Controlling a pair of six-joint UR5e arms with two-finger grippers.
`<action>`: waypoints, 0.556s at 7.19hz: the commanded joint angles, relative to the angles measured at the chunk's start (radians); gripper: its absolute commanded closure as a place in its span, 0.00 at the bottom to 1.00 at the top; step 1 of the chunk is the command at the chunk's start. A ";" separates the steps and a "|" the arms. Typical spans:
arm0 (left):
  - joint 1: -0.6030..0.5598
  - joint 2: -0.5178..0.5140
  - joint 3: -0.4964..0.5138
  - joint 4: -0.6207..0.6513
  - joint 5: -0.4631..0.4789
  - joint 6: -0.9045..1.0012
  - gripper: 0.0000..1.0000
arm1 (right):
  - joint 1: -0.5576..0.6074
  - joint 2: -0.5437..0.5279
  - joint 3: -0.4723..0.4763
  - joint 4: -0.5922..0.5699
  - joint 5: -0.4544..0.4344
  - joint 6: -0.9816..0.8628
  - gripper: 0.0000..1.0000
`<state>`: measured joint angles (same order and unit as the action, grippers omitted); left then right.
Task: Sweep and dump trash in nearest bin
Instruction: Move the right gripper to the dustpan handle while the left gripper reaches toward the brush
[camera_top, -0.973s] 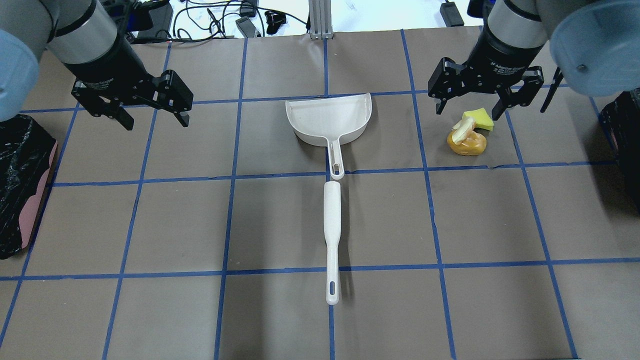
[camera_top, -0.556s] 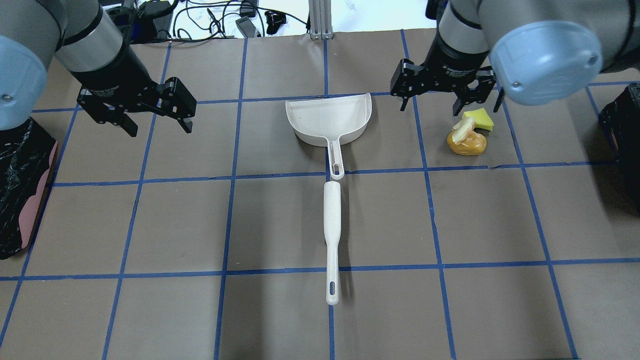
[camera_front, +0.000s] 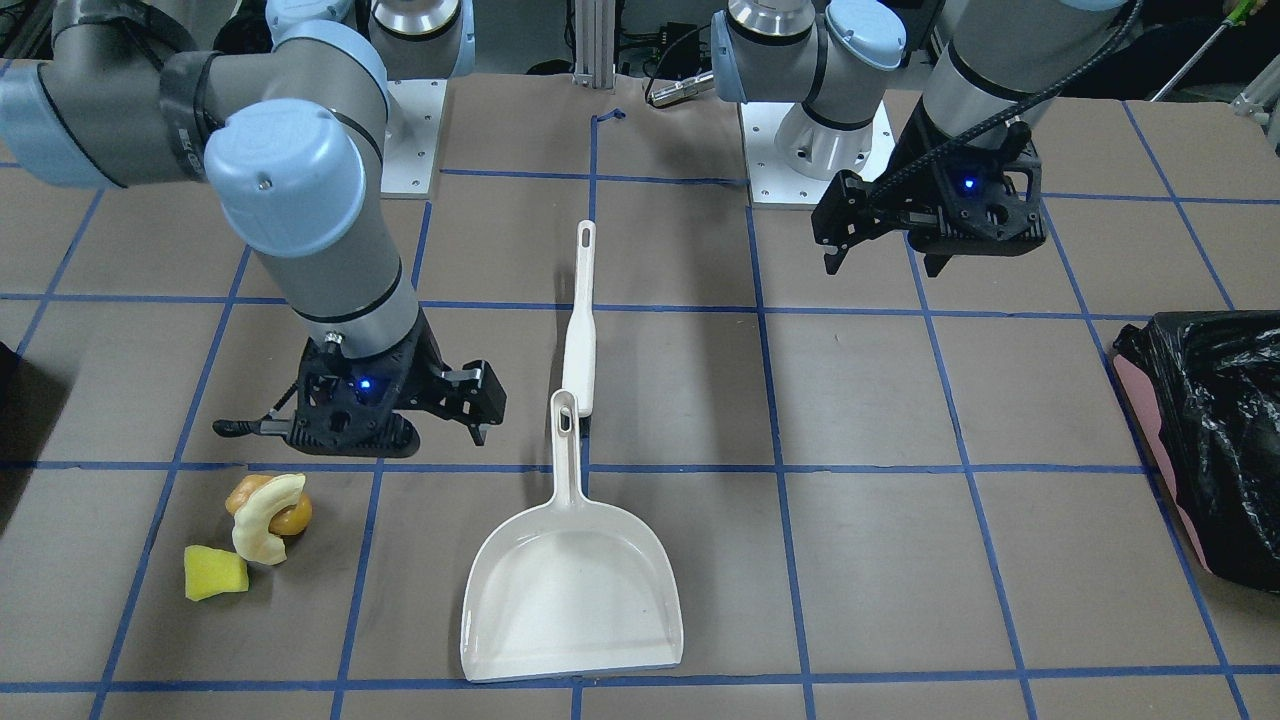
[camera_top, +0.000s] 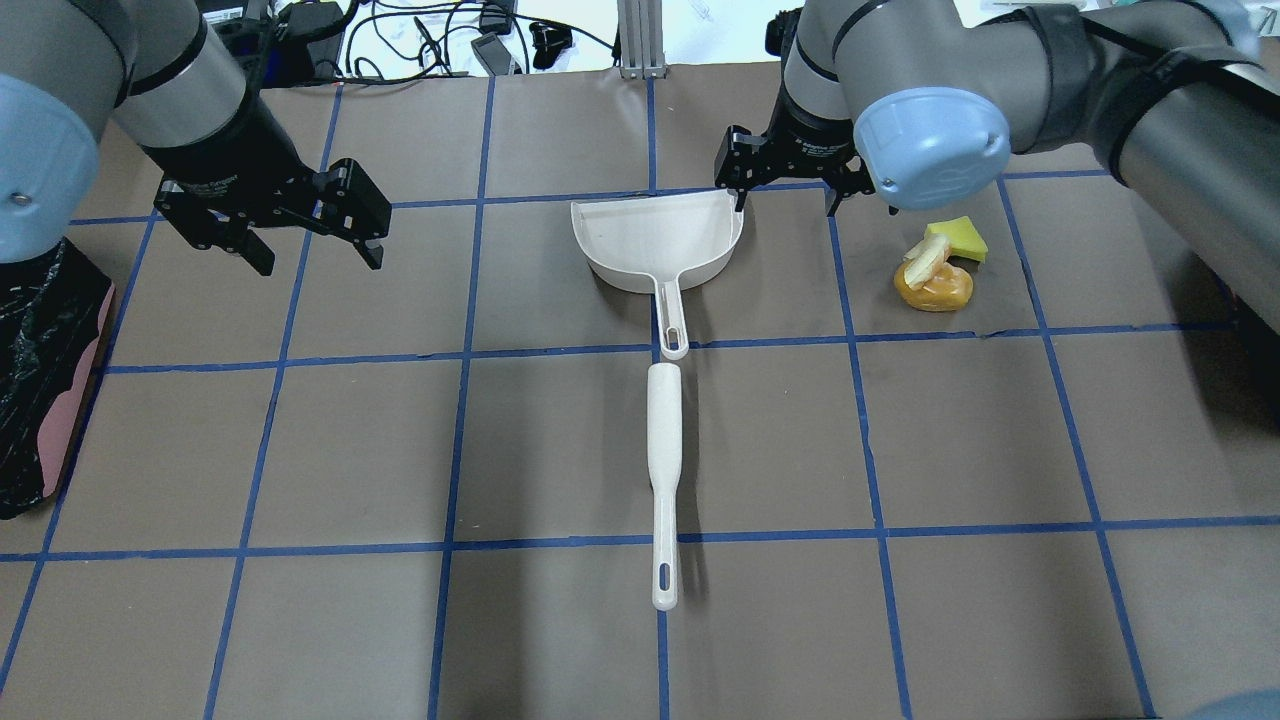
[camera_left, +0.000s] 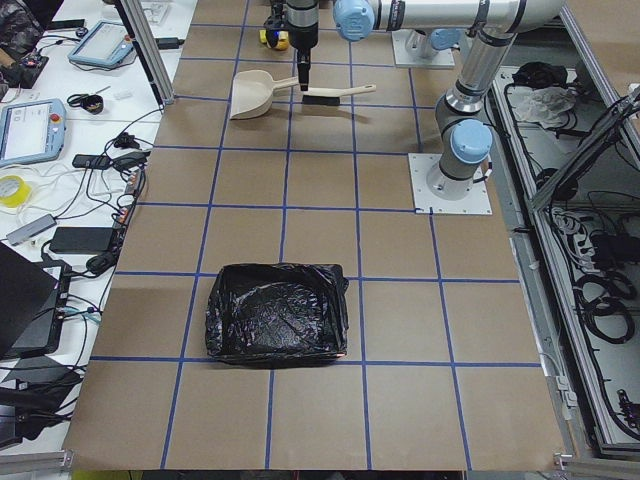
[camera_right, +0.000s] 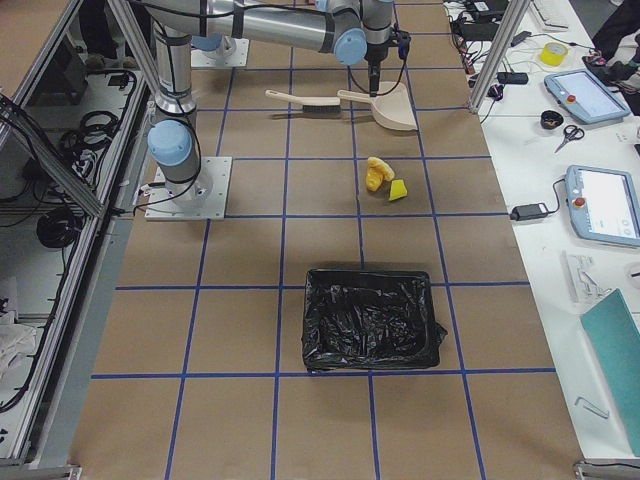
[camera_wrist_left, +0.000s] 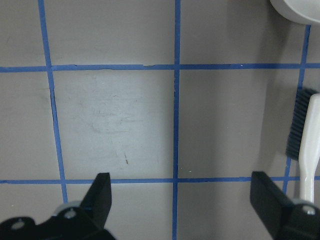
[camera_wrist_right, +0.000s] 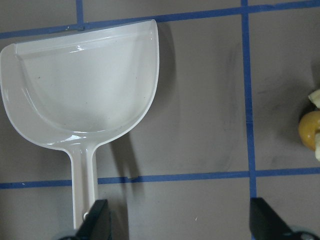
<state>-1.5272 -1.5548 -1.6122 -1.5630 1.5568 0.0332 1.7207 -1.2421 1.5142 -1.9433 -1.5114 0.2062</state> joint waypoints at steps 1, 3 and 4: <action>-0.016 0.015 -0.064 0.014 -0.009 -0.016 0.00 | 0.090 0.122 -0.095 -0.012 -0.015 0.005 0.00; -0.056 0.048 -0.147 0.027 -0.056 -0.083 0.00 | 0.137 0.151 -0.088 -0.010 -0.012 0.048 0.00; -0.103 0.056 -0.191 0.055 -0.057 -0.099 0.00 | 0.186 0.171 -0.083 -0.005 -0.013 0.074 0.00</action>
<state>-1.5838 -1.5114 -1.7525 -1.5313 1.5114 -0.0347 1.8583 -1.0940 1.4269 -1.9526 -1.5240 0.2498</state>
